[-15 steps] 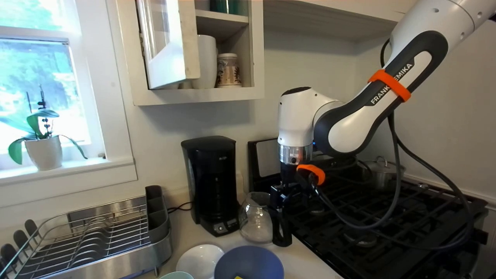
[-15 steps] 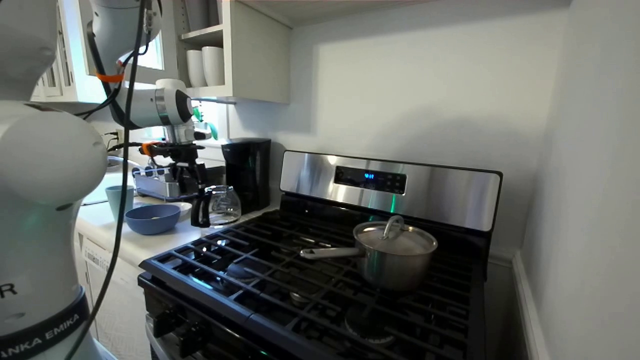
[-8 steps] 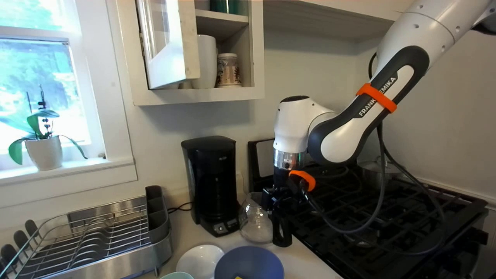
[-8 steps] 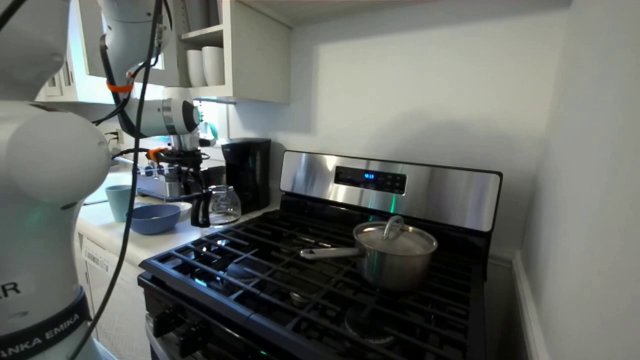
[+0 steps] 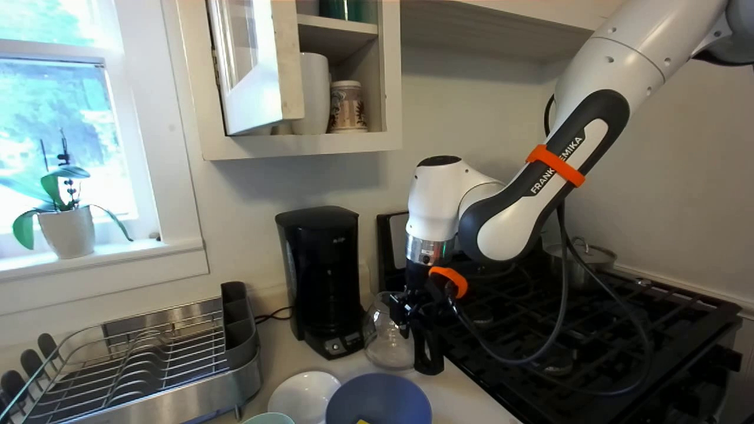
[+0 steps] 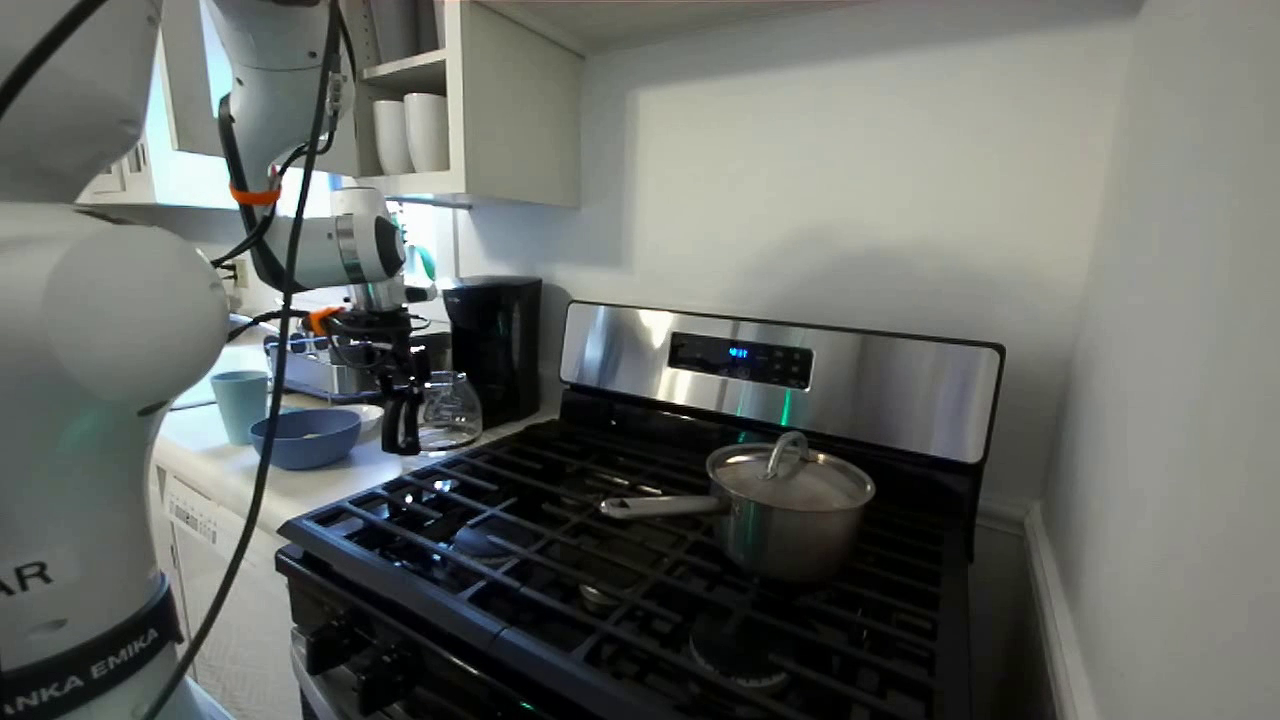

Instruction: Put the clear kettle on the drip tray of the coffee machine

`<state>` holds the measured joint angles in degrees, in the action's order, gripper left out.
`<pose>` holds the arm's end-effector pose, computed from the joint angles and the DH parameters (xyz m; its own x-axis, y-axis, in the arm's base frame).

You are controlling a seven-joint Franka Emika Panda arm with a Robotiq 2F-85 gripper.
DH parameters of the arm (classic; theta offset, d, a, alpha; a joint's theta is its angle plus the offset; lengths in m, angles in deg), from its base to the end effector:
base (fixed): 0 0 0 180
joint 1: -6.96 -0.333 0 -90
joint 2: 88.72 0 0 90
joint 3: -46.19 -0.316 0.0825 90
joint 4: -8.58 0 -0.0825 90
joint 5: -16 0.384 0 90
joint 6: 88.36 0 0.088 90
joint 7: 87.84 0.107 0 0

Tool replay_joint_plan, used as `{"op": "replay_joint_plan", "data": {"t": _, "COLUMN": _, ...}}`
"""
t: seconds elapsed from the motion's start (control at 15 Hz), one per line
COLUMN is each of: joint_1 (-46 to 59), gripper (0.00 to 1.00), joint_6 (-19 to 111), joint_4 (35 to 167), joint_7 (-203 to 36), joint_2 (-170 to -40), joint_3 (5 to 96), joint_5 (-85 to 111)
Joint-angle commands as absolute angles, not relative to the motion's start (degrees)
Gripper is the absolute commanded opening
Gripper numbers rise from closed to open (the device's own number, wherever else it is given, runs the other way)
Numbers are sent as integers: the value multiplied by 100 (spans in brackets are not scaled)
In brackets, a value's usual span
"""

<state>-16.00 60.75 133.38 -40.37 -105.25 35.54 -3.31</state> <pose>0.4753 0.3227 0.2725 0.9794 0.0252 0.2005 0.0226 -0.9996 0.0150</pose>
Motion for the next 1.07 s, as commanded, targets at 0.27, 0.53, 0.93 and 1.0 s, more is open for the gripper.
{"op": "replay_joint_plan", "data": {"t": 0.27, "joint_1": -1926, "gripper": 19, "joint_6": 6098, "joint_4": 13125, "joint_7": -3916, "joint_2": -10746, "joint_3": 3811, "joint_5": -527}}
{"op": "replay_joint_plan", "data": {"t": 0.53, "joint_1": -1995, "gripper": 8, "joint_6": 6144, "joint_4": 13141, "joint_7": -3854, "joint_2": -10726, "joint_3": 3890, "joint_5": -586}}
{"op": "replay_joint_plan", "data": {"t": 0.93, "joint_1": -2116, "gripper": 8, "joint_6": 6272, "joint_4": 13198, "joint_7": -3605, "joint_2": -10553, "joint_3": 4010, "joint_5": -881}}
{"op": "replay_joint_plan", "data": {"t": 1.0, "joint_1": -2138, "gripper": 8, "joint_6": 6285, "joint_4": 13212, "joint_7": -3529, "joint_2": -10521, "joint_3": 4027, "joint_5": -972}}
